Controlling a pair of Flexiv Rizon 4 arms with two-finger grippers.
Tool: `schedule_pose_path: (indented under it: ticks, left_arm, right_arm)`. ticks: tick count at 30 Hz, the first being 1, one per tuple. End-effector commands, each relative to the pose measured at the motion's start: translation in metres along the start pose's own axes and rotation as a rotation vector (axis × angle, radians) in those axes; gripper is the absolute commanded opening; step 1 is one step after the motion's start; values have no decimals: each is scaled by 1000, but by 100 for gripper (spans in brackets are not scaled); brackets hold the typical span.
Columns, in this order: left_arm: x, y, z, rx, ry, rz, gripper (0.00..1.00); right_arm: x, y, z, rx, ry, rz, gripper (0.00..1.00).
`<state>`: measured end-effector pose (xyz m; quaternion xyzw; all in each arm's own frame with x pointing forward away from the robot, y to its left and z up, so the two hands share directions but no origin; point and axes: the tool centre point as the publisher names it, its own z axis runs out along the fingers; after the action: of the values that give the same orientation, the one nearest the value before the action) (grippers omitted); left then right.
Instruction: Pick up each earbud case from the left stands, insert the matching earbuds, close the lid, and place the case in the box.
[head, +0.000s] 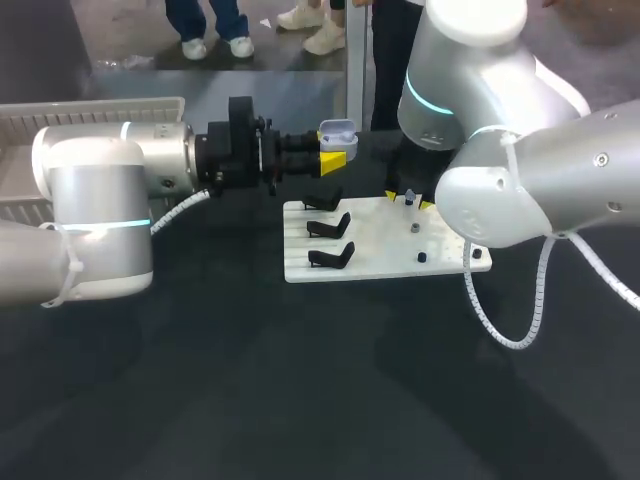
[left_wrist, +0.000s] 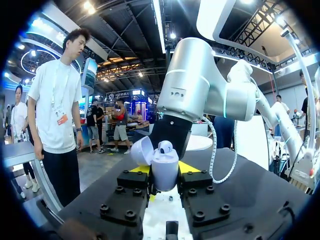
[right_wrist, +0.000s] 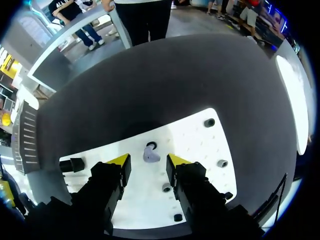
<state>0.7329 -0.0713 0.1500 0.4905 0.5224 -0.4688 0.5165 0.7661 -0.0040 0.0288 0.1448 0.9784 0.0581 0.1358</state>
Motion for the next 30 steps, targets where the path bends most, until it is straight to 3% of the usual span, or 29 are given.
schedule_pose_path:
  ticks: [1, 20, 23, 24, 25, 30]
  left_arm:
    - [1, -1, 0, -6, -3, 4, 0]
    - [1, -1, 0, -6, -3, 4, 0]
    - [1, -1, 0, -6, -3, 4, 0]
    - [1, -1, 0, -6, -3, 4, 0]
    - [1, -1, 0, -6, -3, 4, 0]
    - [1, -1, 0, -6, -3, 4, 0]
  right_arm:
    - [-1, -1, 1, 4, 4, 3, 43]
    - [-2, -2, 3, 11, 8, 13, 23]
    - [-3, -2, 5, 16, 10, 11, 14]
    - [-4, -2, 5, 18, 10, 11, 4]
    - [-4, -2, 5, 19, 11, 10, 2]
    - [-4, -2, 5, 24, 10, 7, 0]
